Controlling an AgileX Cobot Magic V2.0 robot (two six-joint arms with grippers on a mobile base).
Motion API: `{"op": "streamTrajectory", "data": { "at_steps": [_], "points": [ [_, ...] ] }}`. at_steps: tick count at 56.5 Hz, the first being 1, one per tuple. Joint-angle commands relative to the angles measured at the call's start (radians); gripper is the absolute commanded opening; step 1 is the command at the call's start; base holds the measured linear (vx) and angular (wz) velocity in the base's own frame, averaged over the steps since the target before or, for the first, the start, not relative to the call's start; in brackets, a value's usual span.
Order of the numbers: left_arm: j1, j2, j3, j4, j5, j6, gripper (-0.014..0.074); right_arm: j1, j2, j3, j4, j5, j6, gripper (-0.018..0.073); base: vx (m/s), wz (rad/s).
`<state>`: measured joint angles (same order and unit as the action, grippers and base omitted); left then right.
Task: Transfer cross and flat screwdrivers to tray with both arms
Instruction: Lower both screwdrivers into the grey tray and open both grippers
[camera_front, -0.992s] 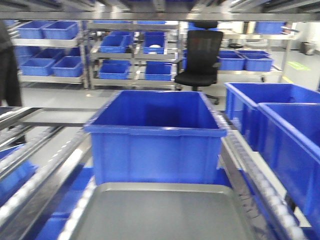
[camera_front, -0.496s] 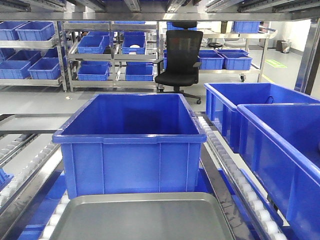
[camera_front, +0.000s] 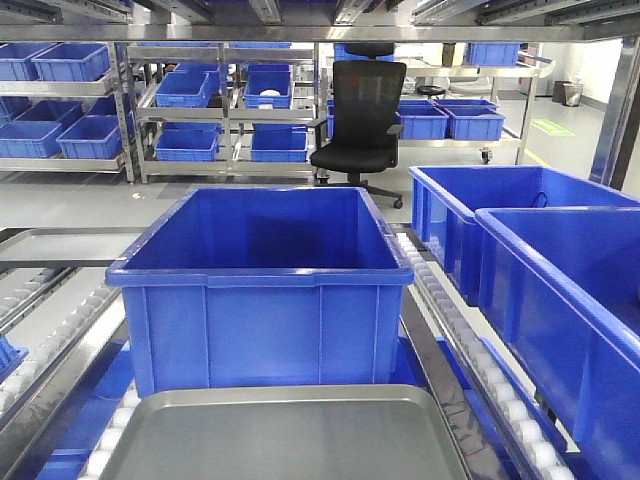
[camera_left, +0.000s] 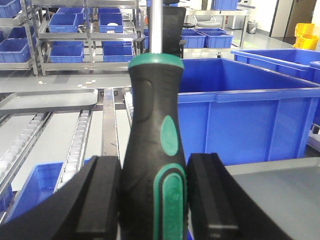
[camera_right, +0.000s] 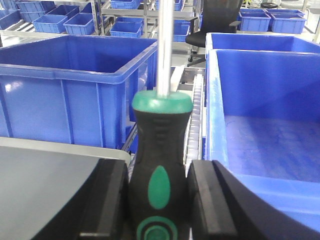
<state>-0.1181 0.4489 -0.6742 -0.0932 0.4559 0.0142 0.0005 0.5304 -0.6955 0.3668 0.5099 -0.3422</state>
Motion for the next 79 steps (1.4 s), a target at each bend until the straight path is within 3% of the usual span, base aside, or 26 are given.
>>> {"op": "streamTrajectory", "data": {
  "at_steps": [1, 16, 24, 29, 35, 42, 45, 52, 56, 62, 70, 79],
  "points": [
    [-0.002, 0.004, -0.030, -0.009, -0.096, 0.000, -0.0006, -0.002, 0.003, -0.031, 0.017, -0.089, -0.005, -0.0008, 0.00, 0.00],
    [-0.002, 0.004, -0.030, -0.022, -0.091, -0.014, -0.0006, -0.002, 0.008, -0.031, 0.055, -0.089, -0.002, -0.0008, 0.00, 0.00],
    [-0.002, 0.022, -0.030, -0.146, -0.038, -0.007, -0.0006, -0.002, 0.061, -0.031, 0.173, -0.056, -0.017, -0.0008, 0.00, 0.00],
    [-0.002, 0.081, -0.030, -0.252, -0.030, 0.038, -0.0003, -0.002, 0.140, -0.031, 0.276, -0.008, -0.110, -0.0008, 0.00, 0.00],
    [-0.003, 0.188, -0.030, -0.474, -0.028, 0.202, -0.0001, -0.002, 0.255, -0.031, 0.513, 0.070, -0.330, -0.0008, 0.00, 0.00],
    [-0.003, 0.362, -0.030, -0.848, 0.023, 0.519, 0.0002, 0.000, 0.418, -0.031, 0.877, 0.193, -0.623, -0.0008, 0.00, 0.00],
    [-0.004, 0.437, -0.030, -1.015, 0.055, 0.650, 0.0003, 0.017, 0.484, -0.031, 0.985, 0.222, -0.697, -0.0008, 0.00, 0.00],
    [-0.054, 0.602, -0.030, -1.319, 0.083, 0.859, 0.0003, 0.168, 0.614, -0.049, 1.053, 0.139, -0.754, -0.0008, 0.00, 0.00],
    [-0.096, 0.680, -0.030, -1.407, 0.076, 0.911, 0.0003, 0.279, 0.684, -0.079, 1.052, 0.048, -0.752, -0.0008, 0.00, 0.00],
    [-0.171, 0.765, -0.031, -1.456, 0.060, 0.919, 0.0003, 0.370, 0.768, -0.141, 1.055, 0.004, -0.723, -0.0008, 0.00, 0.00],
    [-0.231, 0.827, -0.031, -1.457, 0.034, 0.932, 0.0004, 0.381, 0.840, -0.174, 1.080, 0.007, -0.677, -0.0008, 0.00, 0.00],
    [-0.244, 0.830, -0.031, -1.457, -0.007, 0.935, 0.0008, 0.381, 0.881, -0.174, 1.098, 0.002, -0.678, -0.0006, 0.00, 0.00]
  ]
}}
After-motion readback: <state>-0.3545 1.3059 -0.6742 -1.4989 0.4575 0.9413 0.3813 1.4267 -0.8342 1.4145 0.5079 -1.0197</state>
